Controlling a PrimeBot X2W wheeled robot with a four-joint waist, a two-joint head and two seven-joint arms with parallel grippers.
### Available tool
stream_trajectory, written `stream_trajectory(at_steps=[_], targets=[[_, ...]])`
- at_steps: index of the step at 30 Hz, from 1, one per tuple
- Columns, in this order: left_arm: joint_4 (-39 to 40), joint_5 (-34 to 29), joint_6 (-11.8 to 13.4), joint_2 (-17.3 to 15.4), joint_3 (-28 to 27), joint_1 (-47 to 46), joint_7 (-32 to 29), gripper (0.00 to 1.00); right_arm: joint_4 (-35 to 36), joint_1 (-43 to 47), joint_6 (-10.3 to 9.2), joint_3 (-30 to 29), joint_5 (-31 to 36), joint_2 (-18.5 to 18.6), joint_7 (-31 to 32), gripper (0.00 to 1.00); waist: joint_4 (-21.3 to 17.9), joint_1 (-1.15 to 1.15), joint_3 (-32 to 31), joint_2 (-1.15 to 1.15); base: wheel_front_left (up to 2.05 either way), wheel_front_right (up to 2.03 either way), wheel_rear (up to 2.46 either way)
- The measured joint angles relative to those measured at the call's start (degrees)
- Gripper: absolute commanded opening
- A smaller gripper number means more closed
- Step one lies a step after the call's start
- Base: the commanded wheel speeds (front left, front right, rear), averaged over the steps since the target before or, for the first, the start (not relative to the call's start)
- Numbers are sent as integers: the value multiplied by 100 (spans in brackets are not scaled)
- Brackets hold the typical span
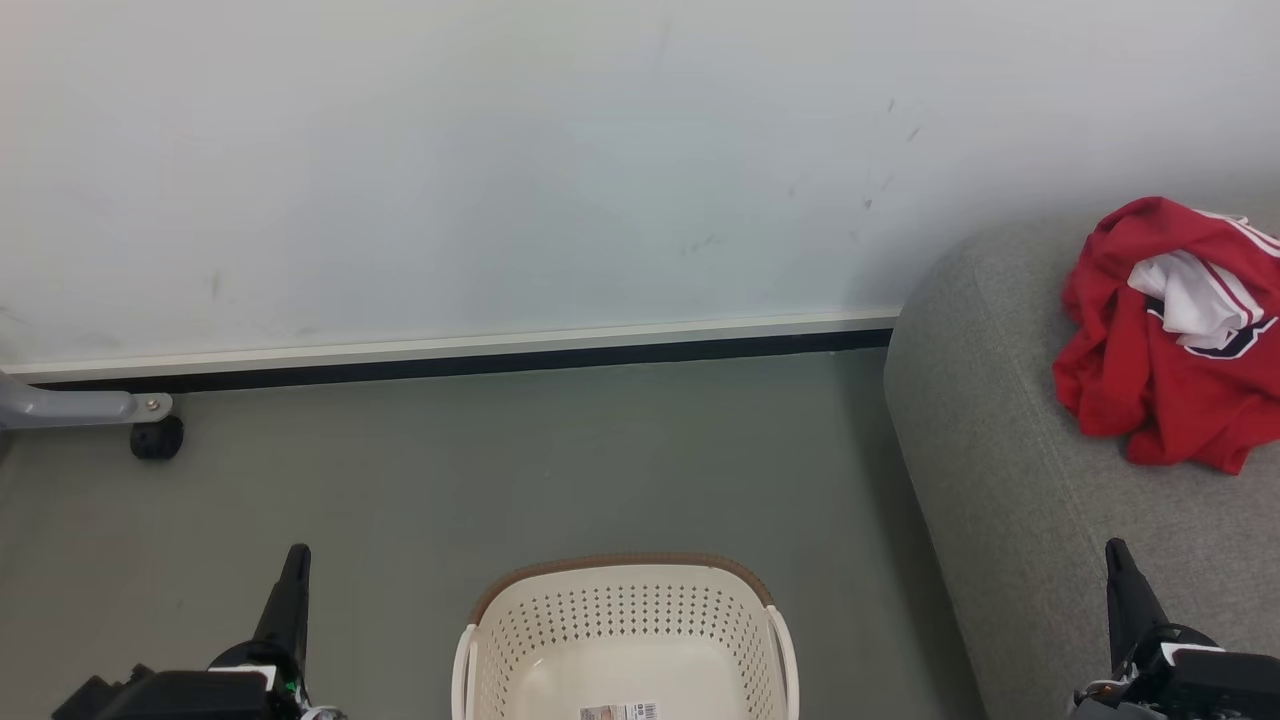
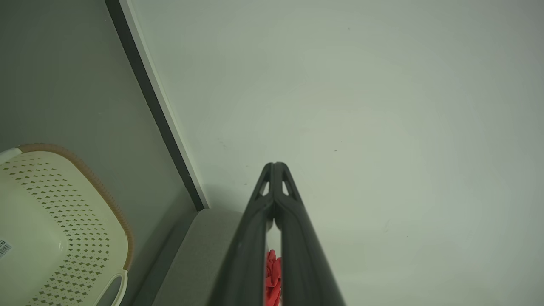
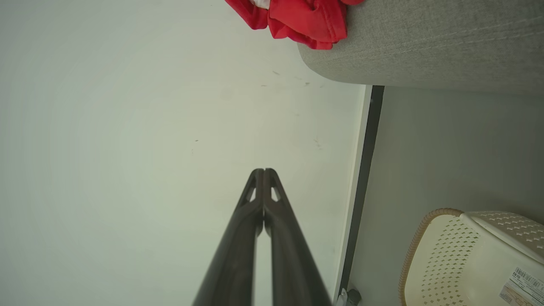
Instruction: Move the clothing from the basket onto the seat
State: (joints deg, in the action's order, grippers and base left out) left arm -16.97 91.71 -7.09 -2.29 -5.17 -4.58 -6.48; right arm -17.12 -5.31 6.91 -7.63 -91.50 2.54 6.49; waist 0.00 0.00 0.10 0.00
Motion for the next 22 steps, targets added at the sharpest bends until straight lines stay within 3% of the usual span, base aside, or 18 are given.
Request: stream_trajectory(at_steps=[22], targets=[[0, 0, 0, 0, 0, 0, 0, 0, 1, 0, 0, 0, 0, 0, 0, 0, 0, 0, 1, 0, 0, 0, 0]])
